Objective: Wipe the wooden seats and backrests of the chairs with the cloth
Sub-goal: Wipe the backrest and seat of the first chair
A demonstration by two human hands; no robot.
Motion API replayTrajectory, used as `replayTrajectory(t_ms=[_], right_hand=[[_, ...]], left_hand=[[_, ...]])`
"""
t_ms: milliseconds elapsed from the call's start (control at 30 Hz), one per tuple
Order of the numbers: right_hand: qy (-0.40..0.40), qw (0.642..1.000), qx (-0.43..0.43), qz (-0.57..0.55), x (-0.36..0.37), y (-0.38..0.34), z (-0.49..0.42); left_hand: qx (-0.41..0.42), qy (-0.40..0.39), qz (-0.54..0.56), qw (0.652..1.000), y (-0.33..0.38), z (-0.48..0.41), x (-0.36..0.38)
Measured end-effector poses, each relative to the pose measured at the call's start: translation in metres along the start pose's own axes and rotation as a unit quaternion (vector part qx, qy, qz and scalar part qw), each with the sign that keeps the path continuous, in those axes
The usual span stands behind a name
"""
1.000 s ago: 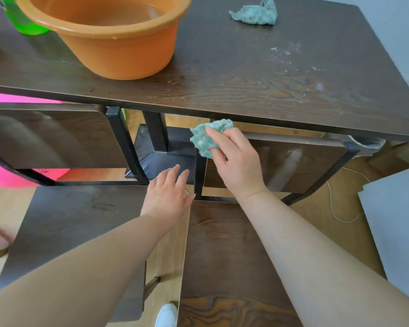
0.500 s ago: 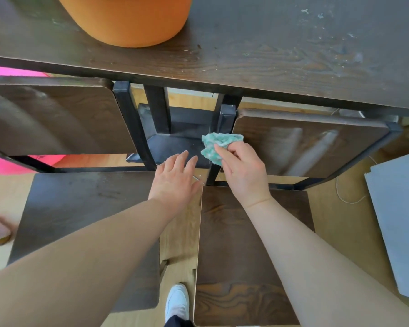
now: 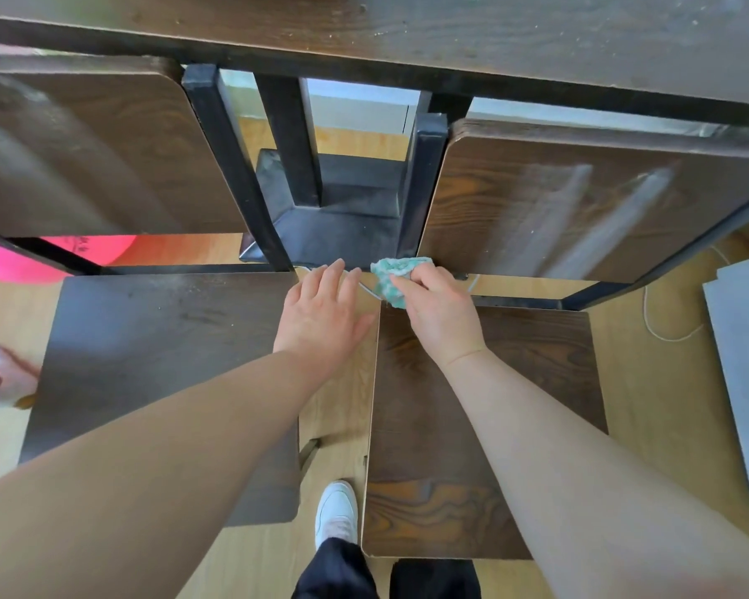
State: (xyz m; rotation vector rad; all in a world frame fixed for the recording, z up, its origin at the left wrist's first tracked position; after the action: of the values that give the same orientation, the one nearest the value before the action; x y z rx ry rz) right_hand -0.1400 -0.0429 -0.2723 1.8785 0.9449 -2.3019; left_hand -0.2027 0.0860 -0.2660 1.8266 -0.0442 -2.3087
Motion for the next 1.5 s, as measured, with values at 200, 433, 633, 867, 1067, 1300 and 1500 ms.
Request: replayTrajectory(t_ms=[200, 433, 633, 867, 1067, 1300, 1500], right_hand=[[0.055, 0.996, 0.013, -0.067, -0.029, -0.003, 0.014], [0.25, 0.965, -0.062, -0.042, -0.146, -0.018, 0.044], [0.32, 0.941, -0.107, -0.01, -0.223, -0.028, 0.035], [0.196, 0.976, -0.049, -0.077, -0.178, 0.003, 0.006], [0.128, 0.99, -0.053, -0.028, -0.11, 0.027, 0.011], [0.054, 0.998, -0.028, 0.029, -0.051, 0.053, 0.016], [0.053, 0.992, -0.082, 0.081, -0.044, 0.053, 0.027]], left_hand=[[-0.008, 0.008, -0.005, 1.0, 0.011, 0.005, -0.016], [-0.006, 0.019, -0.024, 1.0, 0.027, 0.004, -0.05], [-0.009, 0.036, -0.023, 0.999, 0.035, -0.006, -0.071], [-0.014, 0.012, -0.023, 1.0, 0.039, -0.014, -0.048], [-0.012, -0.015, -0.016, 1.0, 0.038, -0.015, -0.013], [-0.021, -0.032, -0.011, 0.999, 0.034, -0.012, 0.013], [-0.023, -0.024, -0.015, 0.999, 0.042, -0.005, 0.012]])
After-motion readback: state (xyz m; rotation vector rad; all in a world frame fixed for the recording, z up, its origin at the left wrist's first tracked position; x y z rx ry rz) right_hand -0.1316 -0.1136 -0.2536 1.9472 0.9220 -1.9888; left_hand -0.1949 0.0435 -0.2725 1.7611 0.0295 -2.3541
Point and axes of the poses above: each hand's wrist, its own z-axis away from the middle knuckle, its own x-axis out of the palm, y = z × x, the point moved 10 cm from there along -z, towards the middle knuckle, and after that the axes turned 2 degrees about z, right-handed, at the moved point
